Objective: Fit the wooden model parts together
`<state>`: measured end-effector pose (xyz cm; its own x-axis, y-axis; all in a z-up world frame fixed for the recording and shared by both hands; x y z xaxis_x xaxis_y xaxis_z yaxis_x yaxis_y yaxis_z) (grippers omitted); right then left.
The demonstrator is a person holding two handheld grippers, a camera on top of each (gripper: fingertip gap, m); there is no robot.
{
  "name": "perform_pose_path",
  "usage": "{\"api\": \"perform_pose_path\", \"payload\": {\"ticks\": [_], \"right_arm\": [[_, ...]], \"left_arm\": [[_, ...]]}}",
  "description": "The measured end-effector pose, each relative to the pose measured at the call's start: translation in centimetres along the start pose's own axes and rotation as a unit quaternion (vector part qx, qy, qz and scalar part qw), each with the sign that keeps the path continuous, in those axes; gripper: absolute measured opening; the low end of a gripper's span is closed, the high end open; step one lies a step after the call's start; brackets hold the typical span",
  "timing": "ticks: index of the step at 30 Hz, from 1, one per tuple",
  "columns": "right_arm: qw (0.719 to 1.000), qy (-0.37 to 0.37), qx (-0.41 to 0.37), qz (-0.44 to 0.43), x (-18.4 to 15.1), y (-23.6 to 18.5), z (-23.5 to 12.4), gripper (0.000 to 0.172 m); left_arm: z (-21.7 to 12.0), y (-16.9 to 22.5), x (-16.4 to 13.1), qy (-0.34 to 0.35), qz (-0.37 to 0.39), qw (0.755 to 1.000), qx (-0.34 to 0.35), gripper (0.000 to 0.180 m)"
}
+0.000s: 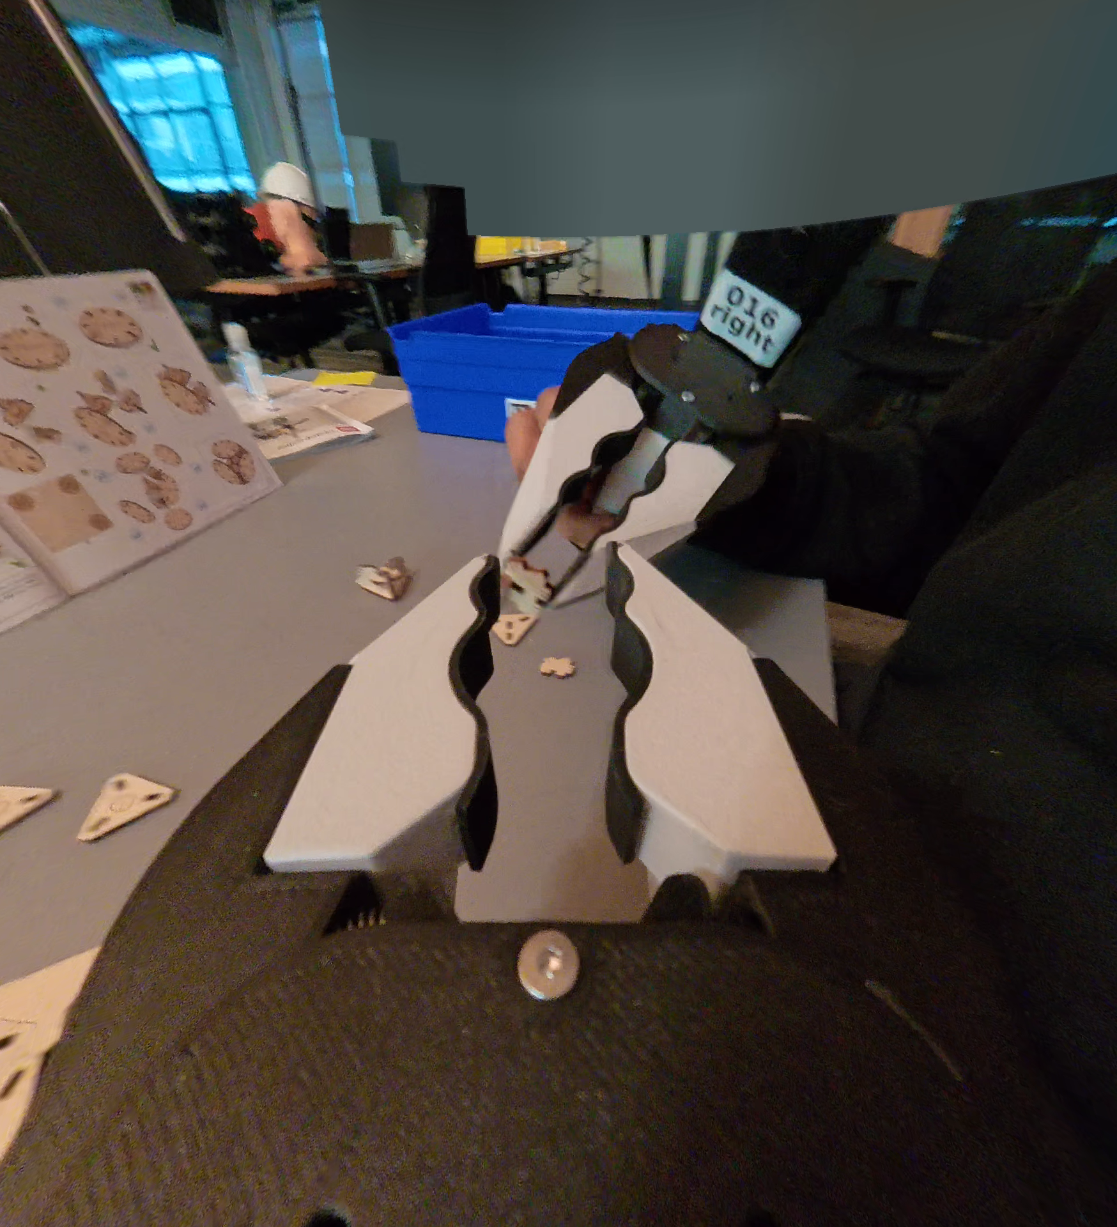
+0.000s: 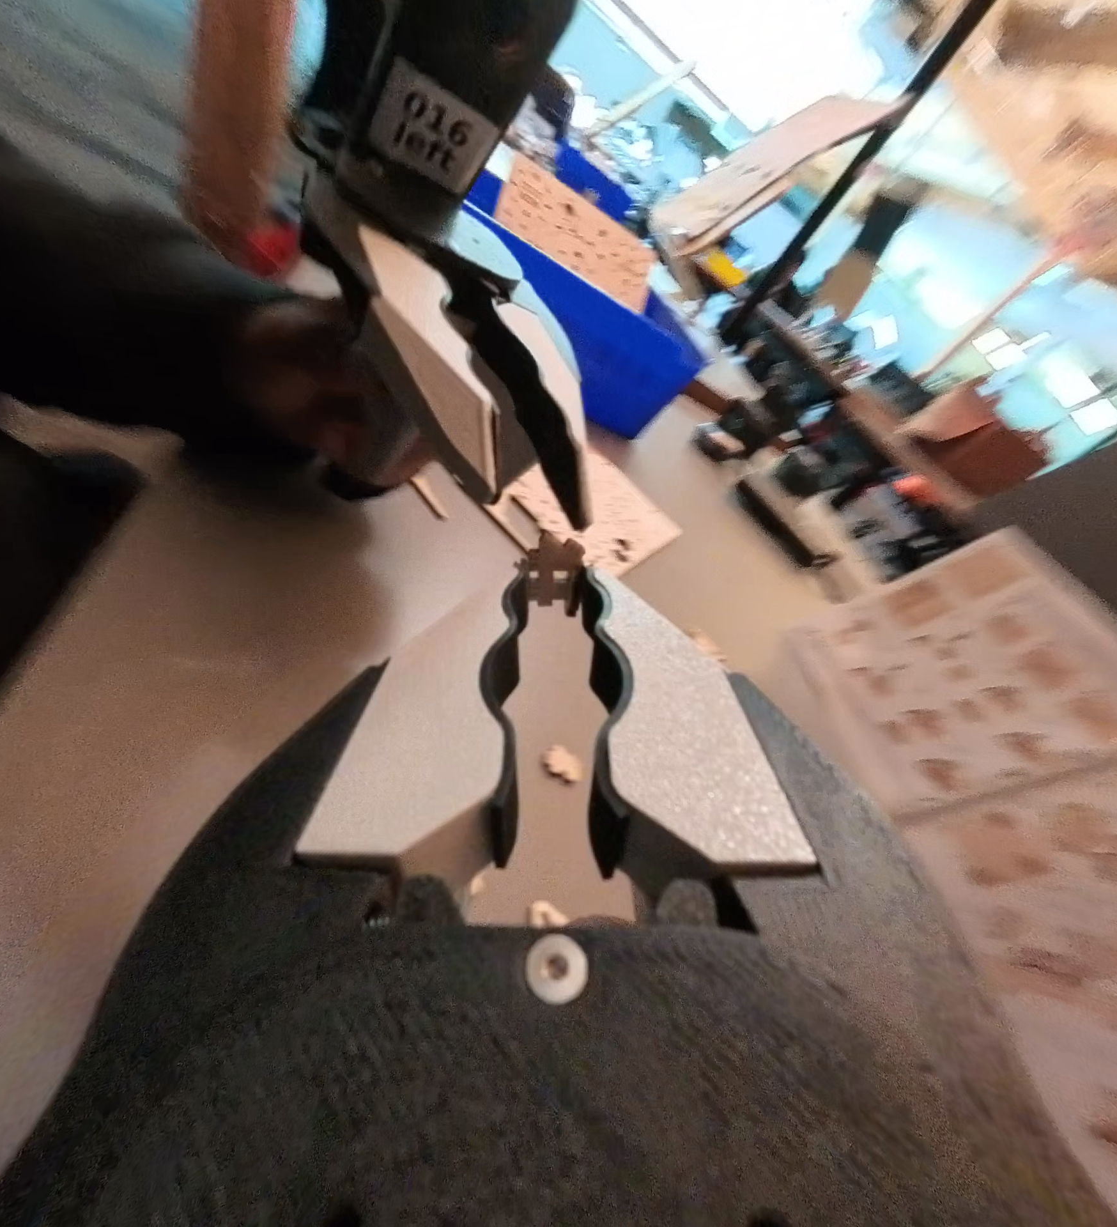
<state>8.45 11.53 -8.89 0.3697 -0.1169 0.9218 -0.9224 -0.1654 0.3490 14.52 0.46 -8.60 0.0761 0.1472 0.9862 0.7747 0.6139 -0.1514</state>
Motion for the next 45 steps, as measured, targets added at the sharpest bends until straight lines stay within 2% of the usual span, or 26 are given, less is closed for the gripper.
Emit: {"api": "perform_pose_path", "payload": {"ticks": [3, 6, 8, 14, 18, 24, 31, 37, 45], "right_arm": [[0.990, -0.028, -0.056, -0.126, -0.4, -0.9, 0.7, 0.013], [0.983, -0.044, -0.079, -0.158, -0.7, -1.3, 1.3, 0.014], [0.982, -0.044, -0.091, -0.160, -0.6, -1.4, 1.6, 0.014], [0.971, -0.067, -0.128, -0.193, -1.0, -1.2, 2.0, 0.013], [0.969, -0.065, -0.150, -0.184, -0.8, -0.6, 1.8, 0.013], [0.972, -0.040, -0.144, -0.183, -0.5, -1.1, 1.7, 0.011], [0.989, 0.003, -0.130, -0.075, -0.2, 0.7, 0.4, 0.025], [0.995, 0.044, -0.082, -0.027, 0.2, 0.9, -0.5, 0.020], [0.998, 0.052, -0.039, -0.027, 0.2, 0.2, -0.6, 0.002]], "left_arm": [[0.3, -0.8, -0.8, 0.001, -0.097, 0.995, -0.027, 0.027], [0.4, -1.7, -1.6, -0.001, -0.173, 0.984, -0.032, 0.019], [0.2, -2.0, -1.7, 0.000, -0.189, 0.982, -0.023, 0.012], [0.2, -2.2, -1.9, -0.013, -0.183, 0.983, 0.015, 0.016], [0.2, -2.4, -2.0, -0.017, -0.190, 0.981, 0.023, 0.016], [0.3, -2.4, -2.1, -0.018, -0.203, 0.979, 0.016, 0.000], [-0.7, -3.3, -2.2, 0.051, -0.277, 0.959, -0.019, 0.000], [-0.7, -3.2, -2.1, 0.080, -0.312, 0.944, -0.075, 0.000], [-0.2, -2.7, -2.3, 0.089, -0.355, 0.919, -0.148, 0.000]]}}
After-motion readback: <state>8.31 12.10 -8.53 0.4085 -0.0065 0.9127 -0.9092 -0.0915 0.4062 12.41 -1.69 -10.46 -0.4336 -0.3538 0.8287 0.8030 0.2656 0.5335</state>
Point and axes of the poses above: each gripper's, where its closed fingertips meet, z out along the fingers, x out of its top, y = z × x across the jaws, the point moved 7 cm from there along -z, back along the fingers, and after that the axes turned 9 degrees about z, right-handed, at the moved point
